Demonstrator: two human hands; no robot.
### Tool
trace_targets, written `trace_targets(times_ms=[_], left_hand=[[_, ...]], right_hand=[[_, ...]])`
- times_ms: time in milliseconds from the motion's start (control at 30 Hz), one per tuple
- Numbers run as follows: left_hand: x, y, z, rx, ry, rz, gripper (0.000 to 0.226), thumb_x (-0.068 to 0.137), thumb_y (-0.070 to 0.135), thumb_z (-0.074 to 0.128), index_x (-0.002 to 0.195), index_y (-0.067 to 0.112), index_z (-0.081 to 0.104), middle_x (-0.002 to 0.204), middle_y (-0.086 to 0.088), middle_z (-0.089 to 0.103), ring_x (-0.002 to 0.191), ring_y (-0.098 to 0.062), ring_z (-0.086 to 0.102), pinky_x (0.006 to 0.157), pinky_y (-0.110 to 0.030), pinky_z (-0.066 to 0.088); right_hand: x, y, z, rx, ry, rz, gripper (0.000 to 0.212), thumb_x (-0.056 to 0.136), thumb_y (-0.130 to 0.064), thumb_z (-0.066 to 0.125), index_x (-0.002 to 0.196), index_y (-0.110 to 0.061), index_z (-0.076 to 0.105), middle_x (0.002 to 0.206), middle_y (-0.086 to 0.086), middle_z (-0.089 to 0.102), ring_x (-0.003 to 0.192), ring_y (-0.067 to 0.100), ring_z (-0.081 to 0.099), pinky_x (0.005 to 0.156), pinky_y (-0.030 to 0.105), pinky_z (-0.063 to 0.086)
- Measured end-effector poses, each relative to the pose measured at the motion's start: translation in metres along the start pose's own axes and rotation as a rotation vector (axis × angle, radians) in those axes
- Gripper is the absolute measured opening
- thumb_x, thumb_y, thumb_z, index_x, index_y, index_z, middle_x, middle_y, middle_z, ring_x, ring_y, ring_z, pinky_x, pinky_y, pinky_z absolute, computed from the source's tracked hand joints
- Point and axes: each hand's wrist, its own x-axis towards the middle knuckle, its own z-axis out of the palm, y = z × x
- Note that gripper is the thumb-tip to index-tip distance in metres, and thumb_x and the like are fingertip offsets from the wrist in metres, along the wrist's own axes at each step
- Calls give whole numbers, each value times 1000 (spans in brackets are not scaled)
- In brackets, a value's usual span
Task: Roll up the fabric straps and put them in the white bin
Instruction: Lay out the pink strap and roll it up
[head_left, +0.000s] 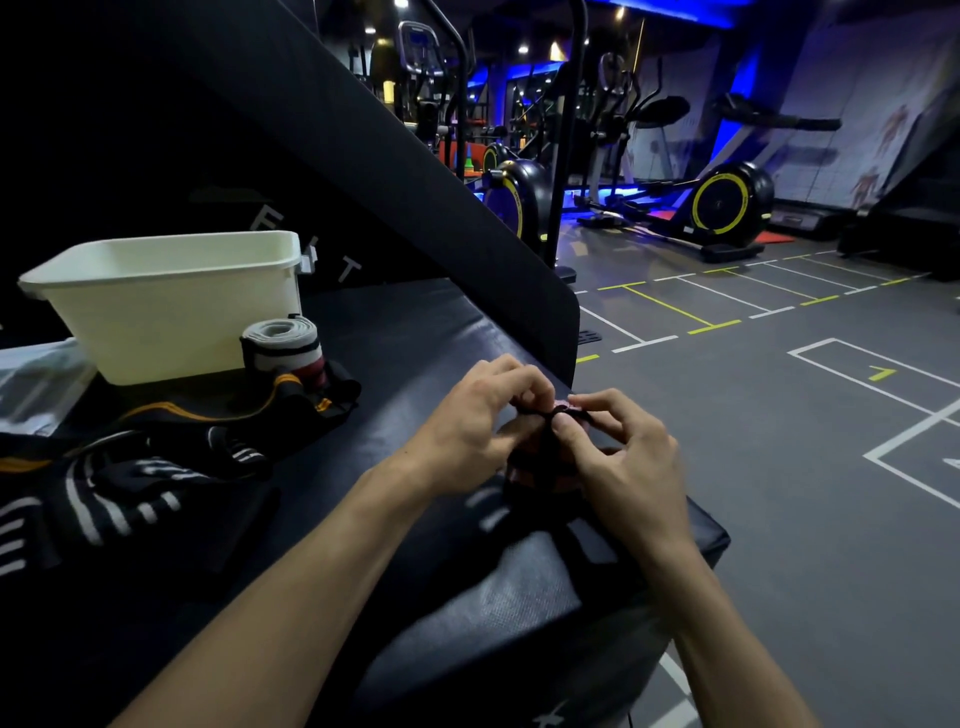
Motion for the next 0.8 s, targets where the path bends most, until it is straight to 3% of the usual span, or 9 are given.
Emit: trace_targets(times_ms=[133,267,367,400,467,567,633,800], left_hand=[[-3,-1,-4,-74,-42,11,24,90,11,75,112,19,69,109,7,59,105,-11,61,95,-22,46],[-6,-2,-5,-127,-50,6,36,87,15,80,121,19,68,115,5,58,109,-4,62,97,-25,50],[-8,-3,-2,-184,13,-39,38,84,25,83,115,18,64,112,3,62,106,-11,63,95,-35,53],[-8,-2,-2,-223,47,-61,40,81,32,84,112,18,63,109,4,64,104,-13,64,94,-36,54],[-6,0,-3,-252,123,-69,43,79,39,85,106,15,63,103,5,64,99,-14,64,90,-32,54],[-3,7,-4,-195,205,-19,41,77,35,87,103,12,64,100,3,64,95,-15,63,87,-23,51],[-2,9,-3,-177,231,-1,41,76,36,88,100,12,65,97,2,64,91,-16,63,83,-25,52],[-3,11,-3,-158,273,-6,33,77,36,90,90,14,69,87,2,67,80,-17,63,75,-32,54]], right_hand=[[2,3,-1,160,-11,91,47,70,-61,69,107,-32,68,103,-10,76,101,2,70,89,45,59],[-1,5,7,269,-117,178,77,62,-67,69,126,-26,59,114,-6,72,108,6,68,100,40,54],[-1,7,10,307,-152,169,62,77,-48,78,129,-19,61,113,-5,72,103,1,69,90,22,54],[0,7,10,372,-156,178,52,85,-38,77,129,-14,62,111,-1,73,102,5,71,86,22,56],[0,1,10,538,-167,208,39,94,-31,71,126,-9,64,110,8,76,103,20,73,87,35,59],[-1,-5,16,652,-163,238,47,93,-48,66,125,-14,65,115,12,73,108,27,71,95,49,56],[-2,-7,22,664,-155,261,56,88,-61,62,129,-23,63,123,11,69,115,31,67,97,57,55],[-6,-15,30,651,-121,235,57,89,-70,50,129,-31,62,125,6,69,118,27,66,99,59,53]])
